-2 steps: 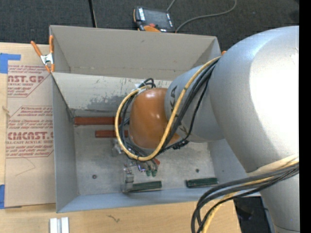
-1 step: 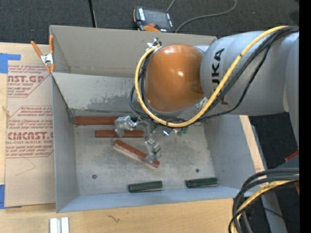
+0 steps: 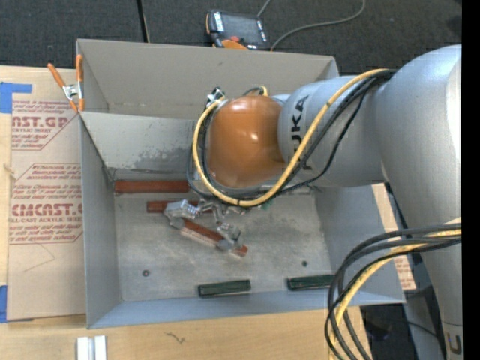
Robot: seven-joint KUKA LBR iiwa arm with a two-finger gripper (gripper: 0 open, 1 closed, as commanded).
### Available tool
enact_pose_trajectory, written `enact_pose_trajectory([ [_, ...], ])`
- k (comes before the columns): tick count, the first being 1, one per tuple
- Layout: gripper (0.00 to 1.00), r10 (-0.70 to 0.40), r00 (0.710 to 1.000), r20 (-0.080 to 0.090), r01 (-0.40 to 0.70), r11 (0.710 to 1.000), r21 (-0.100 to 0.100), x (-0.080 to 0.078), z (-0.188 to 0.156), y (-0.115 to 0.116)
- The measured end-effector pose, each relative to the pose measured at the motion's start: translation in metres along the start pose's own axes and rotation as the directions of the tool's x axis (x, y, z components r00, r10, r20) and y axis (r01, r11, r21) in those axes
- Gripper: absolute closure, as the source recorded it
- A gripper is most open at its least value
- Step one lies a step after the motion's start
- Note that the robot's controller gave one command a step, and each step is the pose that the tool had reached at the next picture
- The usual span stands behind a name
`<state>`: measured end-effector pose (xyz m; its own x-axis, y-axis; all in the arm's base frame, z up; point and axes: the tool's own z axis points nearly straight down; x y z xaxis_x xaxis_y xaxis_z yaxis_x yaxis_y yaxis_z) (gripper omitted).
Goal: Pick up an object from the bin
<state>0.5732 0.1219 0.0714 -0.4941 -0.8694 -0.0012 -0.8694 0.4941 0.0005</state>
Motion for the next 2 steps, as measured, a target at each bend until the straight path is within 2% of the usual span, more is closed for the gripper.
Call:
enact_pose_trajectory([
  [1, 0.0, 0.132, 0.991, 0.006, -0.132, 0.991, 0.001, 0.0098, -0.0005, -0.0272],
  [2, 0.0, 0.341, 0.94, 0.007, -0.341, 0.94, 0.001, 0.0195, -0.0005, -0.0283],
])
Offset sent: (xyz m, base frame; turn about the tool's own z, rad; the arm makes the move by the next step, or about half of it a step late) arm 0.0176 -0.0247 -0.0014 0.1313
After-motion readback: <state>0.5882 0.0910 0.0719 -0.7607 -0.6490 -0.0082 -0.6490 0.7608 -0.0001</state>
